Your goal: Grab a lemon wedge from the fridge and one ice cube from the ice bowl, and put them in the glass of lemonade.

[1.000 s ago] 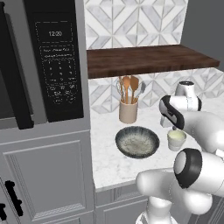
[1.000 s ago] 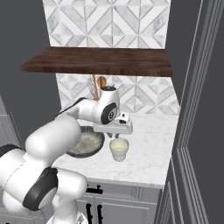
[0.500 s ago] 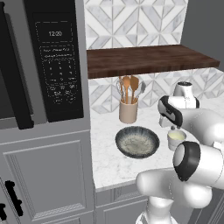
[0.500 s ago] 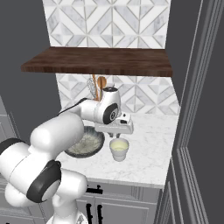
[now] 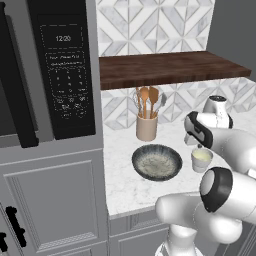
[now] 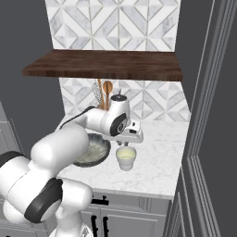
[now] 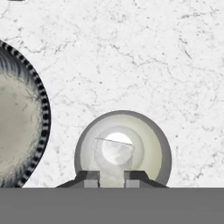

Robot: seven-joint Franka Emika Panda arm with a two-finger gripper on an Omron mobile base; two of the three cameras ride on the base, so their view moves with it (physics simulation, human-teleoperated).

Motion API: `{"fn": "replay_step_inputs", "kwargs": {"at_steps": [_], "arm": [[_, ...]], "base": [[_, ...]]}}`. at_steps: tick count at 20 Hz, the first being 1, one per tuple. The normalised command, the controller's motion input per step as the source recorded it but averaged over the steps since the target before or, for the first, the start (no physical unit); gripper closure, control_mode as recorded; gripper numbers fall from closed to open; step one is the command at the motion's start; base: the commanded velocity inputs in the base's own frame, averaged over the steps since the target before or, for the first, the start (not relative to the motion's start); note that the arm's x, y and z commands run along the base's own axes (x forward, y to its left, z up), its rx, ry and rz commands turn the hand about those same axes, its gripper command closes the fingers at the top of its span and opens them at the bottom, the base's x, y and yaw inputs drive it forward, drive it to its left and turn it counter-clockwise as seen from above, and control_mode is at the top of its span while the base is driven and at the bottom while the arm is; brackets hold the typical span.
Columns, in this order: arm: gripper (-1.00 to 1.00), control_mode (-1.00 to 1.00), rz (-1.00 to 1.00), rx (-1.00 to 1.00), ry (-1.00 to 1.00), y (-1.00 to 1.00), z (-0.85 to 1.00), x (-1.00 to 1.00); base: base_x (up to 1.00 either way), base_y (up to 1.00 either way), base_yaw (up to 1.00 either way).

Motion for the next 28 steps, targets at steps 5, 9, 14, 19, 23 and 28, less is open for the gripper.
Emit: {"fn": "replay_step_inputs", "kwargs": {"at_steps": [5,9,14,19,23,28], "arm": [[1.00,-1.00,0.00,0.00,0.00,0.00,-0.09,0.00],[-1.00,-1.00,0.00,0.00,0.00,0.00,0.00,0.00],[-1.00,-1.00,0.00,0.00,-0.01,0.00,0.00,-0.02],[-1.00,-1.00,0.00,0.00,-0.14,0.00,0.46,-0.51],[-1.00,-1.00,0.00,0.00,-0.08,0.12,0.76,-0.60],[-1.00,-1.00,0.00,0.02,-0.10,0.35,0.13,-0.10]], "base": [[0.00,0.00,0.00],[0.00,0.00,0.00],[0.00,0.00,0.00],[0.00,0.00,0.00],[0.00,0.00,0.00],[0.00,0.00,0.00]]}}
